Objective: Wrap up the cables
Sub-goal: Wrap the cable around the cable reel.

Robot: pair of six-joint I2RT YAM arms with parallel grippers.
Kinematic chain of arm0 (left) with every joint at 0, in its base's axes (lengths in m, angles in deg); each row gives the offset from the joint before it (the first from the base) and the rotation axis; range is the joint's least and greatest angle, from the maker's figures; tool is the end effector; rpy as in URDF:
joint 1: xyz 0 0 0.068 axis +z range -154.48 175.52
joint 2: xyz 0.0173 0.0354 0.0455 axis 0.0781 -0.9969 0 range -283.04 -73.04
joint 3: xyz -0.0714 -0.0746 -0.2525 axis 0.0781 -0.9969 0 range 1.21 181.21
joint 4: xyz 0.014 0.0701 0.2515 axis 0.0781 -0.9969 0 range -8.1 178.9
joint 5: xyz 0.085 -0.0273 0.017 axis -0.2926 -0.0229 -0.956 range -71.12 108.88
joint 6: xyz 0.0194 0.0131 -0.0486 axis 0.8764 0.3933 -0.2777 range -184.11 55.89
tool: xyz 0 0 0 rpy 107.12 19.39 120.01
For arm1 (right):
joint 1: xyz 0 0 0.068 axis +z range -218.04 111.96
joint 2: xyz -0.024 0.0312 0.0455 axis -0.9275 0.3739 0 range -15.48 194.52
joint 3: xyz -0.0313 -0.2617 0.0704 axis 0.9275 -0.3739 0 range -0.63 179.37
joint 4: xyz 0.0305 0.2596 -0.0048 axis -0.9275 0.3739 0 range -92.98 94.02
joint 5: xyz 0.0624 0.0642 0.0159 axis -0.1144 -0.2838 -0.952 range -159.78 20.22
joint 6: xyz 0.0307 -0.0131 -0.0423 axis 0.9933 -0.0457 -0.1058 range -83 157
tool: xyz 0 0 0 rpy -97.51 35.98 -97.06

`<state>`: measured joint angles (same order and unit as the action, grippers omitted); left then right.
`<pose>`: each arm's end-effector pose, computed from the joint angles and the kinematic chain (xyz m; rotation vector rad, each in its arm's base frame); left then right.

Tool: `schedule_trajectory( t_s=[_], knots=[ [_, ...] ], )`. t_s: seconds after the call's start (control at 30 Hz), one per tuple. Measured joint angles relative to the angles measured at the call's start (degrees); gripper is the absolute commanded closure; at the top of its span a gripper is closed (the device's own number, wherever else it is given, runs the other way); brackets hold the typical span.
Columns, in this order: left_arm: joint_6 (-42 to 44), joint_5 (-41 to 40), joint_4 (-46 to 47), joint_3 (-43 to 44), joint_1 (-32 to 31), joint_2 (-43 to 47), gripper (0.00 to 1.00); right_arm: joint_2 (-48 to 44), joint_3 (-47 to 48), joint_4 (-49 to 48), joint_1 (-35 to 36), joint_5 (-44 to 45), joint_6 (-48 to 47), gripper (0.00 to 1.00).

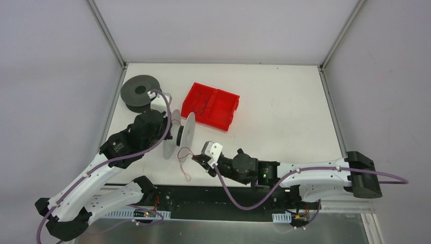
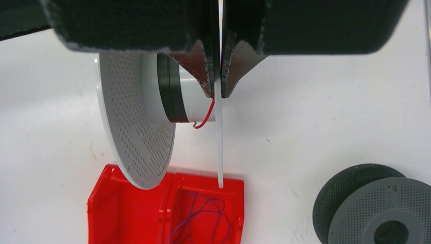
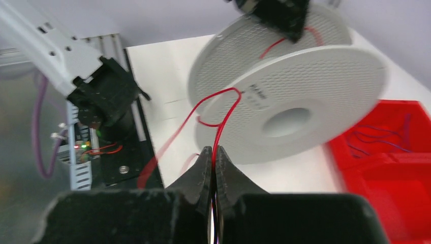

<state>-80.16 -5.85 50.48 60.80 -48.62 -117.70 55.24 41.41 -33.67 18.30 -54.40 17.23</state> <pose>0.1189 -0.0945 0.3777 0.1992 1.9405 -0.2686 0.0275 0.2835 0.3016 -1.1196 1.1159 0.7133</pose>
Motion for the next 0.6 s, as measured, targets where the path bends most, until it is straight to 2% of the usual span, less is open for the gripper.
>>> schedule_trajectory(
  t_s=[0.23,0.6],
  knots=[
    [1.7,0.8,-1.9,-1.3,0.0,-2.0,1.00,-5.5,1.5,8.2,-0.9,8.3,-4.9,1.00],
    [5.6,11.8,-0.9,-2.4,0.0,-2.3,1.00,-8.3,3.5,11.6,-6.8,9.3,-5.2,0.99]
  ],
)
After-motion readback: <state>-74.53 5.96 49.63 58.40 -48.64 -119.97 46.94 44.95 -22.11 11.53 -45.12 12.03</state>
